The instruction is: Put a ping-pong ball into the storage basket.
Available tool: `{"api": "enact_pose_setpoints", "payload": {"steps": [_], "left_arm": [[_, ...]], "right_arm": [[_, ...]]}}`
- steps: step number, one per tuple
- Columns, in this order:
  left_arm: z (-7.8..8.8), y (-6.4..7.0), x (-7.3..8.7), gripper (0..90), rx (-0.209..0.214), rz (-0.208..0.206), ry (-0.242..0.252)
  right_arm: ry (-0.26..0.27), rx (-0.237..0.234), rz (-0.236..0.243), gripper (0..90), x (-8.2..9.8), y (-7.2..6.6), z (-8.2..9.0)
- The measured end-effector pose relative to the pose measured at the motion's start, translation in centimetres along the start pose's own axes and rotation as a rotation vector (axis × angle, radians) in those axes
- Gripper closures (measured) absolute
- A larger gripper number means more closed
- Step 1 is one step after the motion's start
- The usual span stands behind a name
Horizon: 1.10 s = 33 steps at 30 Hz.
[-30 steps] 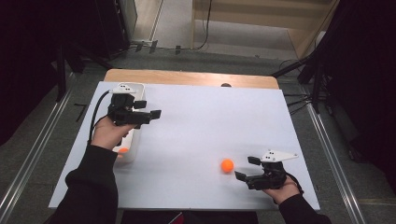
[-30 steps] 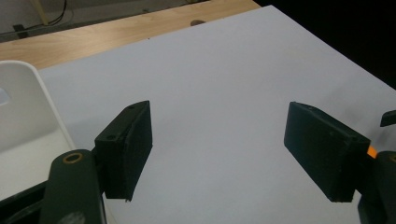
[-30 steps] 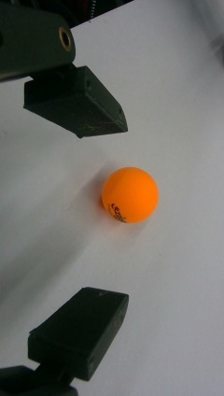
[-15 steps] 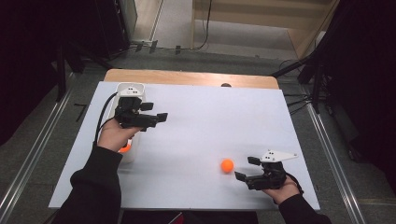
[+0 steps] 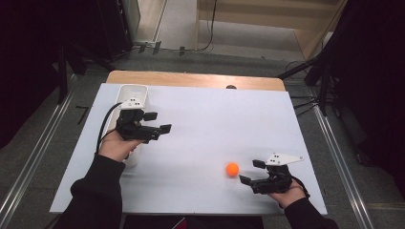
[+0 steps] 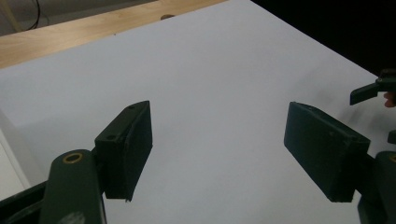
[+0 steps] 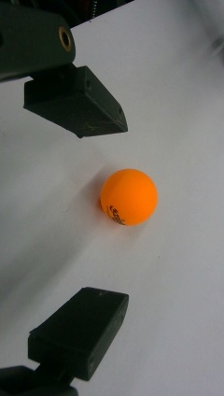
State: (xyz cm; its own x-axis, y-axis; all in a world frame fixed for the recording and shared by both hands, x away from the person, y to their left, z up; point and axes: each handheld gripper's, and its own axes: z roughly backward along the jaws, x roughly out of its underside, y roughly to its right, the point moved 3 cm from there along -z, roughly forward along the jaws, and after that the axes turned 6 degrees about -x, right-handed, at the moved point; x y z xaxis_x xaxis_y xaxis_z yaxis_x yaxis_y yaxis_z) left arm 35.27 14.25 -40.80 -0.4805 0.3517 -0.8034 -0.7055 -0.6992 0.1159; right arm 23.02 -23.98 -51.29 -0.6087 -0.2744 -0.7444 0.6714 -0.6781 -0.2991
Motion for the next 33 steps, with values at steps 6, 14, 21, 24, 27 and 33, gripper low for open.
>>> {"api": "enact_pose_setpoints", "payload": {"steps": [6, 14, 21, 24, 27, 33], "left_arm": [[0.2, 0.5, 1.0, 24.0, 0.02, -0.02, -0.008], [0.1, 1.7, 2.0, 24.0, 0.041, -0.052, -0.003], [0.3, 2.4, 2.9, 24.0, 0.058, -0.068, -0.01], [0.3, 2.6, 3.3, 24.0, 0.062, -0.072, -0.01], [0.4, 2.6, 3.8, 24.0, 0.074, -0.071, -0.009], [0.6, 2.6, 4.8, 24.0, 0.076, -0.069, -0.007]], "right_arm": [[0.001, 0.001, 0.001, 14.4, 0.1, 0.0, 0.1], [0.002, 0.006, -0.006, 14.4, 0.2, 0.0, 0.3], [0.001, 0.007, -0.002, 14.4, 0.3, 0.0, 0.2], [0.0, 0.006, -0.001, 14.4, 0.3, 0.0, 0.2], [0.001, 0.007, -0.007, 14.4, 0.3, 0.0, 0.3], [-0.002, 0.006, -0.012, 14.4, 0.5, -0.1, 0.4]]}}
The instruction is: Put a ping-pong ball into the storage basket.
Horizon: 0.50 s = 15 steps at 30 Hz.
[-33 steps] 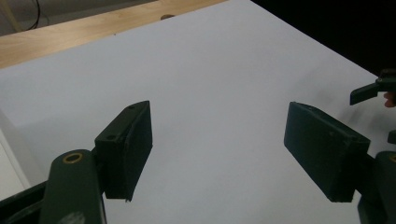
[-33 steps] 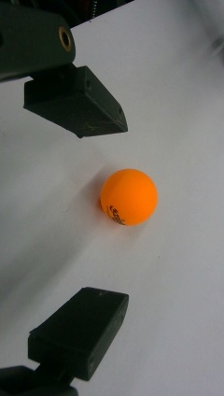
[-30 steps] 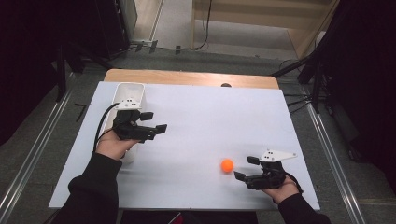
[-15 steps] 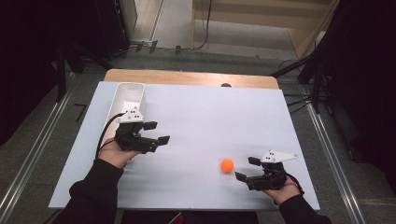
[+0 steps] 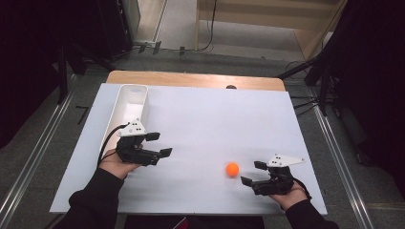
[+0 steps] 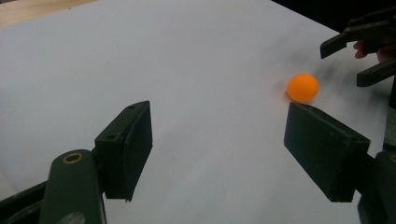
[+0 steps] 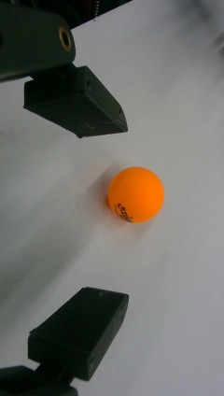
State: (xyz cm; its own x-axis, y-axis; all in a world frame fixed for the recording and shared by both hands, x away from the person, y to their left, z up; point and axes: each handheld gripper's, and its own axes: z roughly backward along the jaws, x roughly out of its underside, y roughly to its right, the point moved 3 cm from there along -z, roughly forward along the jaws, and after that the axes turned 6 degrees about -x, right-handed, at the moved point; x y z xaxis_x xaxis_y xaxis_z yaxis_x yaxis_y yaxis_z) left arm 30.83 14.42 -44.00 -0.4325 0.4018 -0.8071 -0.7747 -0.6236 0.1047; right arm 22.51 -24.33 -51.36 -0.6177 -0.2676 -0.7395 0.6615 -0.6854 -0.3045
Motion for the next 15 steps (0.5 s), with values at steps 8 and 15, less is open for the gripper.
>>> {"api": "enact_pose_setpoints", "payload": {"steps": [8, 15], "left_arm": [[0.4, 0.9, 0.9, 24.0, -0.006, -0.022, 0.011], [0.4, 1.1, 1.9, 24.0, 0.003, -0.031, -0.007]], "right_arm": [[-0.005, -0.002, -0.001, 14.4, 0.0, -0.1, -0.1], [-0.007, -0.006, 0.008, 14.4, -0.2, 0.0, -0.4]]}}
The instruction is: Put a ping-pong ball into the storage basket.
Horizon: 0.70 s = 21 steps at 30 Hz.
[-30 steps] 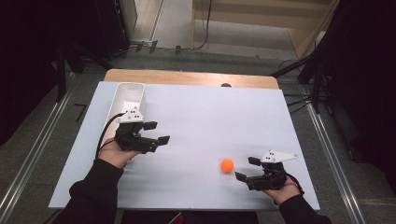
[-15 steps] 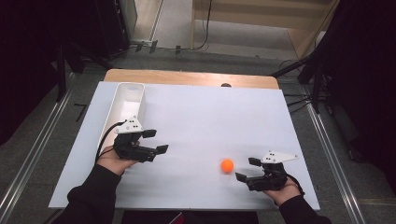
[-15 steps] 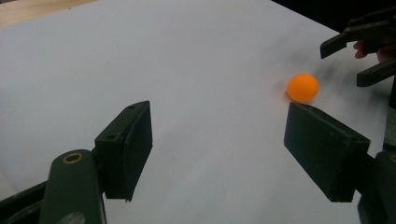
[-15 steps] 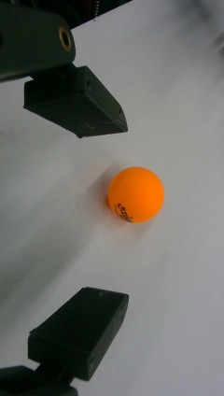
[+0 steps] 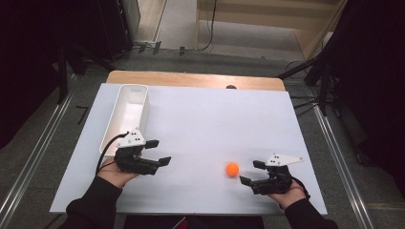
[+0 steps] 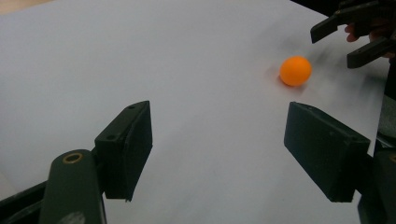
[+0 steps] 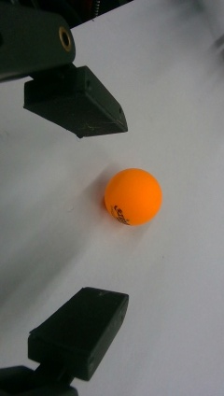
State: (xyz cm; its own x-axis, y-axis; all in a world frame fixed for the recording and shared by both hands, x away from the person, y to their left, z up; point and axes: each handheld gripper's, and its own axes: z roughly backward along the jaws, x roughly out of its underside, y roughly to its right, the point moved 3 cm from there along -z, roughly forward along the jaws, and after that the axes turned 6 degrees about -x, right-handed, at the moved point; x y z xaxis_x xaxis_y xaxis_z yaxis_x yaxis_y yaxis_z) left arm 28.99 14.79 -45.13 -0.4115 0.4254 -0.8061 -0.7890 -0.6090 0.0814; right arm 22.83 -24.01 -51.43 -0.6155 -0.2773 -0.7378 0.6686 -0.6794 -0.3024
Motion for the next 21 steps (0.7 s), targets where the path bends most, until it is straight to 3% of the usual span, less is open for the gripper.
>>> {"api": "enact_pose_setpoints", "payload": {"steps": [4, 8, 17, 21], "left_arm": [[-0.1, 0.2, 0.5, 24.0, -0.001, -0.023, 0.005], [0.1, 0.8, 0.9, 24.0, 0.037, -0.043, 0.009], [-0.4, 0.8, 2.2, 24.1, 0.048, -0.037, -0.023], [-0.4, 1.0, 2.8, 24.1, 0.076, -0.05, -0.029]], "right_arm": [[0.001, 0.002, -0.003, 14.4, 0.0, 0.0, 0.1], [0.002, 0.0, -0.003, 14.4, 0.0, 0.0, 0.1], [0.011, 0.007, 0.001, 14.4, -0.1, 0.1, 0.1], [0.005, -0.003, 0.0, 14.4, -0.1, 0.0, 0.0]]}}
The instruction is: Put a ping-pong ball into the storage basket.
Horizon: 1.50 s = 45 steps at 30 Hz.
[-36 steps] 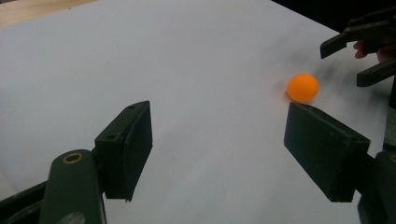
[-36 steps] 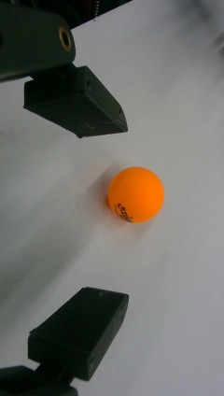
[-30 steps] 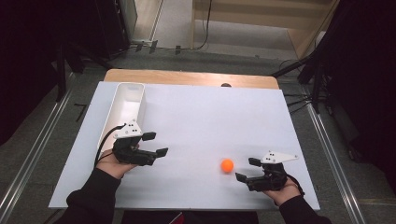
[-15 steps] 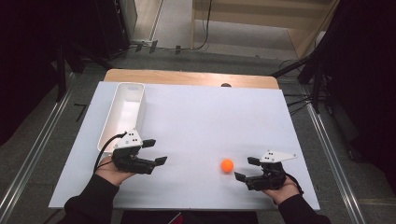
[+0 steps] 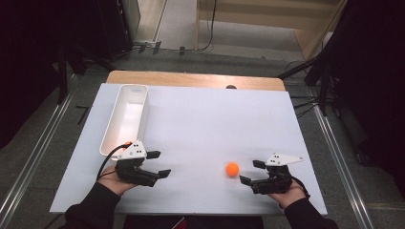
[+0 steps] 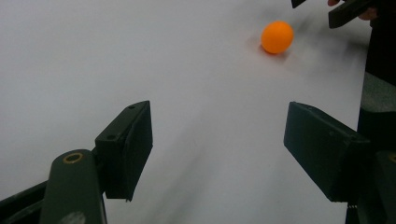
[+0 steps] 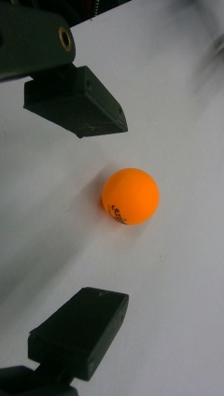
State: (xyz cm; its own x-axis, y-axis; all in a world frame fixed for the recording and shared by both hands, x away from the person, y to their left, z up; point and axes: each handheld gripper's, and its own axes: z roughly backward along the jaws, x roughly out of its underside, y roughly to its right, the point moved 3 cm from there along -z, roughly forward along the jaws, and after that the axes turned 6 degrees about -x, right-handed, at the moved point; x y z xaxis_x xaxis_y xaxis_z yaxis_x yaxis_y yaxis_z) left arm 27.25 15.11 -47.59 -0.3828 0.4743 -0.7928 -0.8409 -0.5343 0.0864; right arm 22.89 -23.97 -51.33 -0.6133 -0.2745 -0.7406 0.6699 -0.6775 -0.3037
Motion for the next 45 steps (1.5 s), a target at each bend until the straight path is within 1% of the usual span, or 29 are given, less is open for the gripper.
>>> {"api": "enact_pose_setpoints", "payload": {"steps": [4, 6, 8, 9, 12, 13, 15, 16, 17, 18, 20, 23, 27, 30, 31, 35, 37, 42, 45], "left_arm": [[0.0, 0.2, 0.7, 24.1, 0.01, 0.004, -0.014], [0.1, 0.1, 1.0, 24.1, 0.007, -0.005, -0.023], [0.1, 0.2, 1.2, 24.1, 0.018, -0.001, -0.024], [0.1, 0.2, 1.4, 24.1, 0.018, -0.002, -0.029], [0.1, 0.1, 1.7, 24.1, 0.013, -0.005, -0.039], [0.1, 0.1, 1.8, 24.1, 0.011, 0.0, -0.042], [0.1, 0.1, 2.0, 24.1, 0.01, 0.007, -0.035], [0.1, 0.1, 2.0, 24.1, 0.006, 0.003, -0.036], [0.1, 0.1, 2.1, 24.1, 0.006, 0.002, -0.04], [0.1, 0.1, 2.1, 24.1, 0.006, 0.01, -0.039], [0.2, 0.0, 2.2, 24.1, 0.002, 0.01, -0.039], [0.2, -0.1, 2.3, 24.1, -0.003, 0.012, -0.042], [0.2, 0.0, 2.2, 24.1, -0.011, 0.011, -0.042], [0.4, -0.1, 2.1, 24.1, -0.006, 0.015, -0.026], [0.4, -0.1, 2.2, 24.2, -0.005, 0.014, -0.032], [0.3, -0.1, 2.2, 24.1, -0.001, 0.017, -0.044], [0.3, 0.0, 2.3, 24.1, 0.0, 0.01, -0.047], [0.4, -0.1, 2.3, 24.1, 0.005, 0.014, -0.043], [0.5, -0.2, 2.3, 24.1, 0.005, 0.017, -0.044]], "right_arm": [[0.013, 0.006, -0.001, 14.4, -0.1, 0.1, 0.0], [0.013, 0.005, -0.003, 14.4, -0.1, 0.1, 0.1], [0.018, 0.0, -0.007, 14.4, -0.1, 0.1, 0.1], [0.023, -0.001, -0.003, 14.4, -0.2, 0.2, 0.1], [0.04, 0.0, -0.008, 14.4, -0.5, 0.1, 0.1], [0.042, -0.001, -0.005, 14.4, -0.6, 0.2, 0.0], [0.044, -0.003, -0.005, 14.4, -0.7, 0.1, -0.1], [0.038, -0.003, -0.008, 14.4, -0.7, 0.0, -0.1], [0.036, -0.003, 0.005, 14.4, -0.8, -0.1, -0.2], [0.034, -0.005, 0.004, 14.4, -0.8, -0.2, -0.3], [0.034, -0.01, 0.006, 14.4, -1.0, -0.4, -0.6], [0.032, -0.016, 0.024, 14.4, -1.2, -0.5, -0.8], [0.04, -0.019, 0.016, 14.4, -1.5, -0.5, -0.8], [0.05, -0.013, 0.007, 14.4, -1.7, -0.3, -0.7], [0.057, -0.012, 0.013, 14.4, -1.8, -0.2, -0.7], [0.064, -0.011, 0.008, 14.4, -2.3, -0.1, -1.0], [0.062, -0.022, 0.011, 14.4, -2.5, -0.2, -1.2], [0.055, -0.018, 0.022, 14.5, -3.2, -0.2, -1.9], [0.062, -0.015, 0.028, 14.5, -3.6, -0.3, -2.2]]}}
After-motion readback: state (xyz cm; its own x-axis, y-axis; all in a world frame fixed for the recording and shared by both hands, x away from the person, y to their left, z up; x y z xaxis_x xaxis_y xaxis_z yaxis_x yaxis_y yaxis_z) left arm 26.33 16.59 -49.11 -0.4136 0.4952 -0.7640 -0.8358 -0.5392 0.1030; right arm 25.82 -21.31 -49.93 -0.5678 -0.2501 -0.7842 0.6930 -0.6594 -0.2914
